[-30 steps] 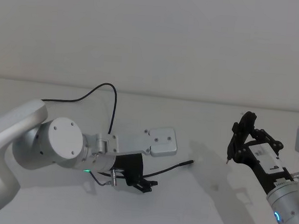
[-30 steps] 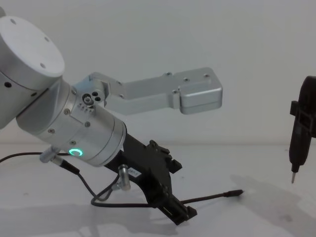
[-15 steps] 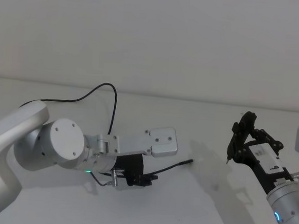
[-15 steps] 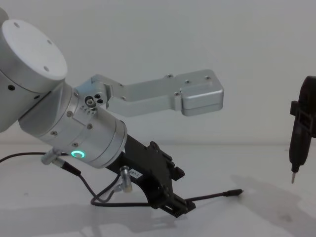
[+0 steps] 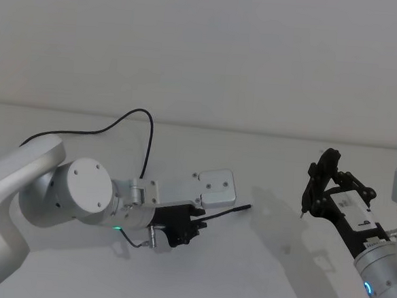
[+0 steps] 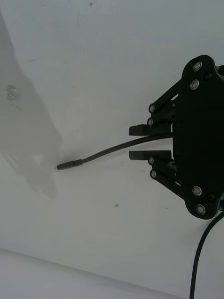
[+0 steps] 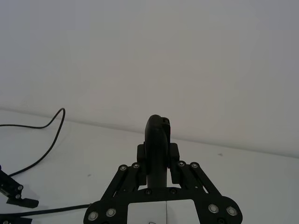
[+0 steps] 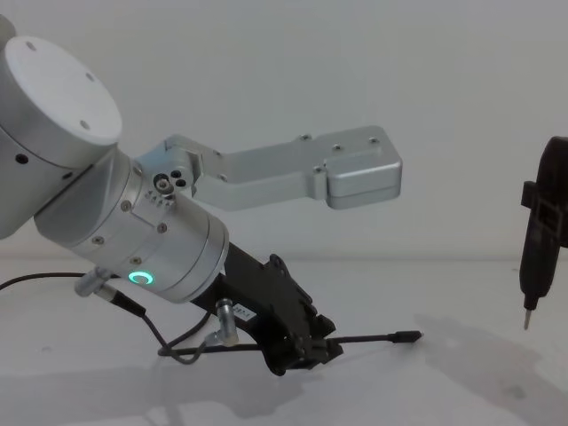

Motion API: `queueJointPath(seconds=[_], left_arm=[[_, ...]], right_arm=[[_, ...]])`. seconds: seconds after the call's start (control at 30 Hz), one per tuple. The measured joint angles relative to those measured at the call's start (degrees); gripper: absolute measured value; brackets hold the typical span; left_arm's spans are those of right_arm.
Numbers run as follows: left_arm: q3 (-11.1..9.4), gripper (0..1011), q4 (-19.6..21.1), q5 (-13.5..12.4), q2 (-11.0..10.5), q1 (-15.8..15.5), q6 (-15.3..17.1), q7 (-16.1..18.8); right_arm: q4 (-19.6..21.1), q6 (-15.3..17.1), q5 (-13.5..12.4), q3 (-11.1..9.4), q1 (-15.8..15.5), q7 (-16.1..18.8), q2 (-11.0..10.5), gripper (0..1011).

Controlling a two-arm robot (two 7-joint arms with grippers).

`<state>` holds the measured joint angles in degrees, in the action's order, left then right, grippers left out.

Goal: Pick up the data cable with the one hand.

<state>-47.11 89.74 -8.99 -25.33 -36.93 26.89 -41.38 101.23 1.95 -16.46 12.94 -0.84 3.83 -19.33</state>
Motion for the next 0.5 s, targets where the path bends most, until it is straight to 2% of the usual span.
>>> queueJointPath(seconds=[0.17, 0.5], left_arm=[[0.0, 72, 0.0, 0.0, 0.0, 0.0, 0.0, 0.0], [0.0, 42, 0.0, -0.1, 0.1, 0.1, 0.0, 0.1]], right_arm=[[0.0, 0.0, 0.0, 0.0, 0.0, 0.0, 0.0, 268], [0.0, 0.0, 0.0, 0.0, 0.0, 0.0, 0.0, 268]])
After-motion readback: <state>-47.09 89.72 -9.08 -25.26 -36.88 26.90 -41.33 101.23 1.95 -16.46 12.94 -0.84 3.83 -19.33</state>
